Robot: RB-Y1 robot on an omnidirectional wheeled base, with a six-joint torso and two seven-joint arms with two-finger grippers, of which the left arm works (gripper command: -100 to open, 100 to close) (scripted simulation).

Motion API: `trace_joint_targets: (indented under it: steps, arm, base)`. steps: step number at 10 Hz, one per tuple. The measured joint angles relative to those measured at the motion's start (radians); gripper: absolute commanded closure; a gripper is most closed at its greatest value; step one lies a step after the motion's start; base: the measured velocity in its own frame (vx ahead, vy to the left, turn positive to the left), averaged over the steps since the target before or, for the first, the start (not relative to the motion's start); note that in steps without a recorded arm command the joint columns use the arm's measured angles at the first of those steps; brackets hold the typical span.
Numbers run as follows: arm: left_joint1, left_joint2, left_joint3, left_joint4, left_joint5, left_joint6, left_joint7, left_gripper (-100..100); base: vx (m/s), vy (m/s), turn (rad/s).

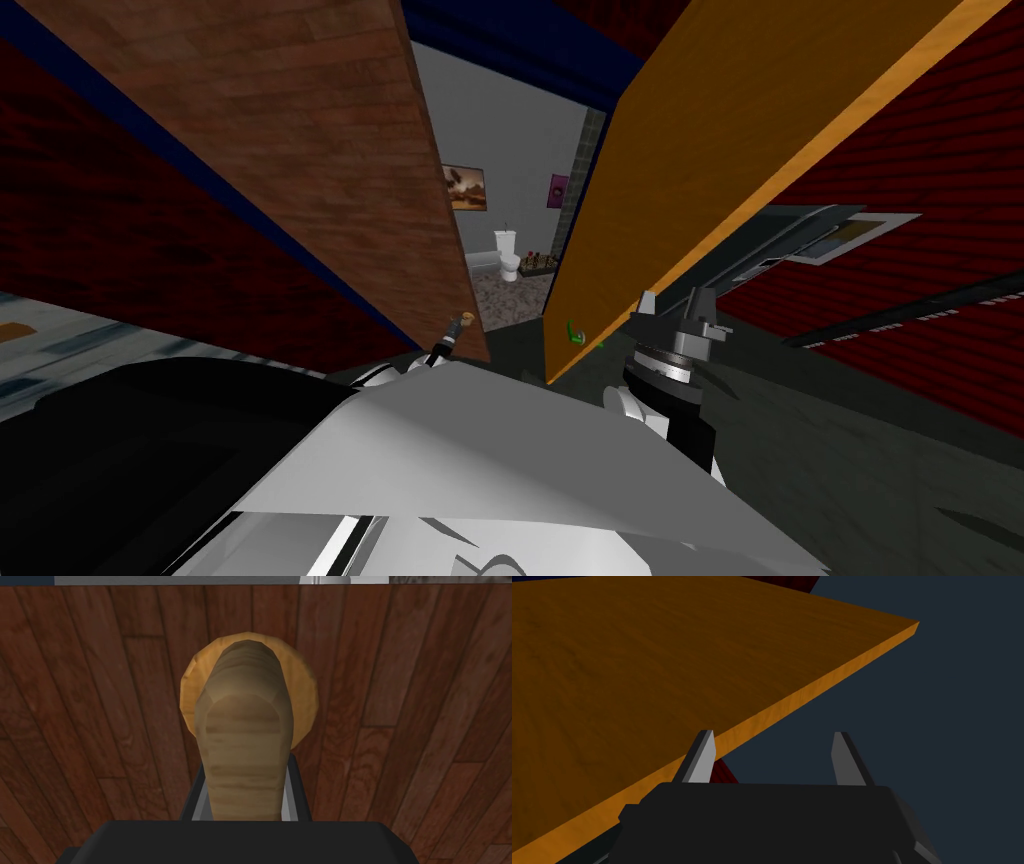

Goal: Pull the door open

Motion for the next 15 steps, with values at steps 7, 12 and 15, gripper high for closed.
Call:
trace_joint_targets:
  steps: [7,12,15]
  arm:
    - [0.033,0.037,-0.051,0.027,-0.01,-0.073,0.058,100]
    - [0.074,0.078,-0.105,0.02,-0.018,-0.138,0.103,100]
    - [0.089,0.087,-0.121,0.033,-0.012,-0.17,0.114,100]
  base:
    - [-0.129,0.028,-0.077]
    - [-0.159,0.053,-0.087]
    - [-0.177,0.073,-0.184]
